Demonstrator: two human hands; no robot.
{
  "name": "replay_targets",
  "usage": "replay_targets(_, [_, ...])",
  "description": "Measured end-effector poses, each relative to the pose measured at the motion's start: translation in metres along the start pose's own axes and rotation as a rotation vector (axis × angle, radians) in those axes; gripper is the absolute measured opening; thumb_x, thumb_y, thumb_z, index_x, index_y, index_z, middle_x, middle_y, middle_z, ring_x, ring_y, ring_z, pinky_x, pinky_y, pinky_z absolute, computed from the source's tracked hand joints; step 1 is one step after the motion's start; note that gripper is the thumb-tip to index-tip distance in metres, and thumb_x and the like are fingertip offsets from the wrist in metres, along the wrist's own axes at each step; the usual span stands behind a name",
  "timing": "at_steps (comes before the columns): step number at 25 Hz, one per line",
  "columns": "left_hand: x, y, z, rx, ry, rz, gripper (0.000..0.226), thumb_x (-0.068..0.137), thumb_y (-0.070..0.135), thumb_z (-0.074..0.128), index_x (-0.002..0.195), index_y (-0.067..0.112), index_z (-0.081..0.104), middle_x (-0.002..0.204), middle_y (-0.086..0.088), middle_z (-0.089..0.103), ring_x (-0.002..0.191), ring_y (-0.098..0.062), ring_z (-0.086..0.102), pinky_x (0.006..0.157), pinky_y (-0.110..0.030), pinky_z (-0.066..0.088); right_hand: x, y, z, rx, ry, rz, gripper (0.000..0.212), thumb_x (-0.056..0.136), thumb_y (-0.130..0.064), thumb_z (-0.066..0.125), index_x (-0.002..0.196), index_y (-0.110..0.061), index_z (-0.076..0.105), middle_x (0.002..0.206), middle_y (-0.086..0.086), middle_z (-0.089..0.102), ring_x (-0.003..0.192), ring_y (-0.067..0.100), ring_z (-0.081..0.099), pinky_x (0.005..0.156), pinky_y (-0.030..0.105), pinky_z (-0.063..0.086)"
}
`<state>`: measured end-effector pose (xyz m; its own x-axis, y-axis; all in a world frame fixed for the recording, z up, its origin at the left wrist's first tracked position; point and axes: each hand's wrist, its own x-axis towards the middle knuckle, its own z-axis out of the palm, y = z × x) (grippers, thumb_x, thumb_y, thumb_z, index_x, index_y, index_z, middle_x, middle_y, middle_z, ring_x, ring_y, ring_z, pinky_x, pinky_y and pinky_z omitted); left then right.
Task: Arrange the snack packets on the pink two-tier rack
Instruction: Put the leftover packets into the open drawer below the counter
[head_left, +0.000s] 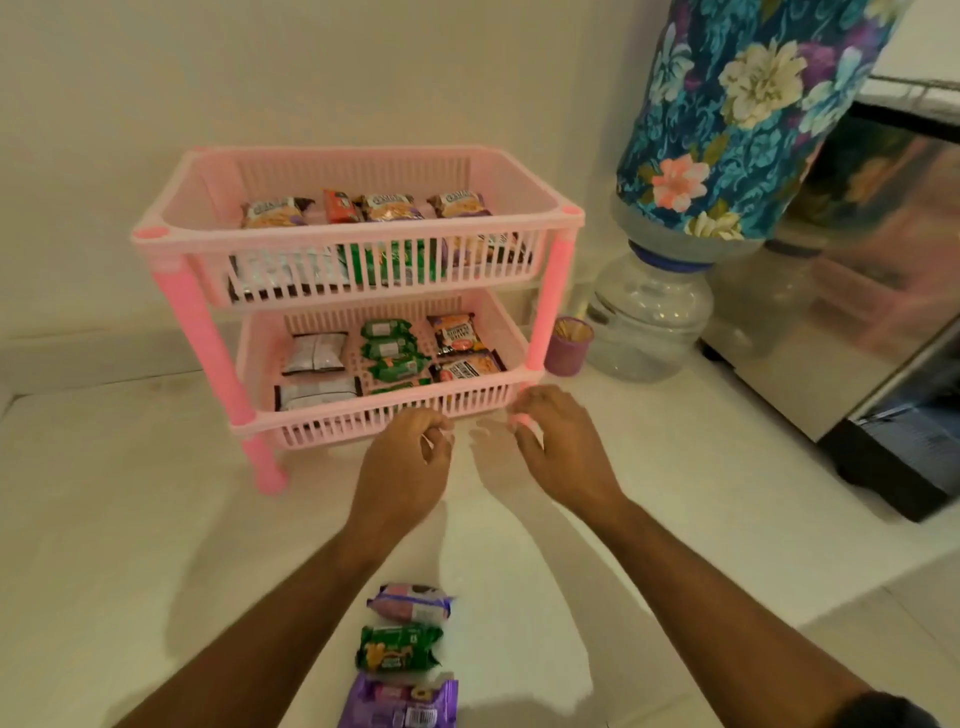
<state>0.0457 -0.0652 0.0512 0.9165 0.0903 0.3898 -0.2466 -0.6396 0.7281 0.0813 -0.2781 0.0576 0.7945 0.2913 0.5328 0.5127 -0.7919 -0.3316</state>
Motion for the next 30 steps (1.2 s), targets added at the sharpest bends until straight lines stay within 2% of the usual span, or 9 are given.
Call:
replay_targets(4, [-0.046,-0.016,0.057,0.009,-0.234,-0.080,0.011,0.091,0.021,0.061,0.096,0.028,0.066,0.094,0.012,0.061,0.077,-0.005,0.058,0.076,-0.033,0.052,-0.080,0.024,0.017,-0.078,-0.122,0.173,0.022,0.086,-0.015,0.066,0.107,-0.016,0.071,0.113,-0.001,0.067,0.103,0.021,0.062,0.085,0.034,0.050])
replay_targets(6, [-0.066,-0.014,0.083,-0.014,-0.314,-0.086,0.011,0.090,0.020,0.062,0.098,0.027,0.067,0.095,0.011,0.061,0.082,-0.009,0.061,0.079,-0.035,0.053,-0.114,0.037,0.019,-0.141,-0.184,0.284,0.026,0.087,-0.019,0.065,0.113,-0.018,0.069,0.119,-0.003,0.065,0.108,0.019,0.061,0.090,0.033,0.049])
replay_targets(9, [-0.086,-0.006,0.118,0.004,-0.375,-0.028,0.013,0.091,0.020,0.062,0.102,0.026,0.066,0.102,0.010,0.062,0.093,-0.012,0.062,0.082,-0.029,0.052,-0.156,0.053,0.016,-0.220,-0.268,0.400,0.034,0.092,-0.026,0.059,0.126,-0.020,0.063,0.132,-0.003,0.059,0.118,0.017,0.056,0.097,0.034,0.045])
replay_targets(12, [-0.103,0.008,0.150,0.039,-0.418,0.031,0.016,0.092,0.020,0.062,0.107,0.023,0.067,0.109,0.007,0.065,0.102,-0.014,0.060,0.085,-0.023,0.048,-0.187,0.068,0.006,-0.264,-0.282,0.469,0.037,0.093,-0.029,0.055,0.130,-0.021,0.060,0.137,-0.003,0.056,0.121,0.018,0.055,0.098,0.035,0.045])
replay_targets(16, [-0.117,0.022,0.179,0.062,-0.458,0.072,0.018,0.088,0.013,0.065,0.105,0.018,0.069,0.110,0.003,0.067,0.106,-0.018,0.060,0.090,-0.028,0.050,-0.210,0.088,-0.009,-0.270,-0.251,0.569,0.038,0.093,-0.031,0.058,0.130,-0.023,0.059,0.136,-0.004,0.055,0.120,0.017,0.055,0.097,0.034,0.046])
replay_targets(22, [-0.137,0.035,0.228,0.100,-0.459,0.059,0.023,0.089,0.015,0.068,0.112,0.011,0.068,0.126,-0.003,0.062,0.119,-0.024,0.056,0.098,-0.035,0.047,-0.251,0.137,-0.047,-0.214,-0.131,0.788,0.036,0.093,-0.023,0.060,0.129,-0.019,0.061,0.138,0.000,0.050,0.122,0.021,0.050,0.100,0.037,0.046])
replay_targets(25, [-0.146,0.044,0.247,0.146,-0.384,0.055,0.020,0.087,0.015,0.068,0.107,0.012,0.069,0.127,-0.005,0.062,0.119,-0.026,0.055,0.096,-0.036,0.046,-0.269,0.154,-0.060,-0.153,0.028,0.931,0.037,0.090,-0.018,0.065,0.126,-0.018,0.060,0.132,0.003,0.047,0.119,0.022,0.049,0.098,0.034,0.048])
replay_targets(27, [-0.153,0.049,0.255,0.175,-0.325,0.048,0.018,0.088,0.017,0.064,0.105,0.017,0.067,0.128,0.001,0.059,0.118,-0.022,0.053,0.096,-0.034,0.045,-0.278,0.166,-0.067,-0.027,0.205,1.112,0.040,0.086,-0.016,0.071,0.123,-0.016,0.056,0.128,0.005,0.043,0.115,0.024,0.048,0.096,0.033,0.048])
replay_targets(30, [-0.161,0.050,0.259,0.245,-0.297,0.051,0.019,0.089,0.026,0.052,0.107,0.028,0.058,0.129,0.010,0.052,0.121,-0.013,0.046,0.100,-0.032,0.044,-0.283,0.188,-0.075,0.300,0.401,1.495,0.055,0.084,-0.024,0.075,0.128,-0.008,0.045,0.129,0.010,0.041,0.110,0.029,0.053,0.095,0.040,0.051])
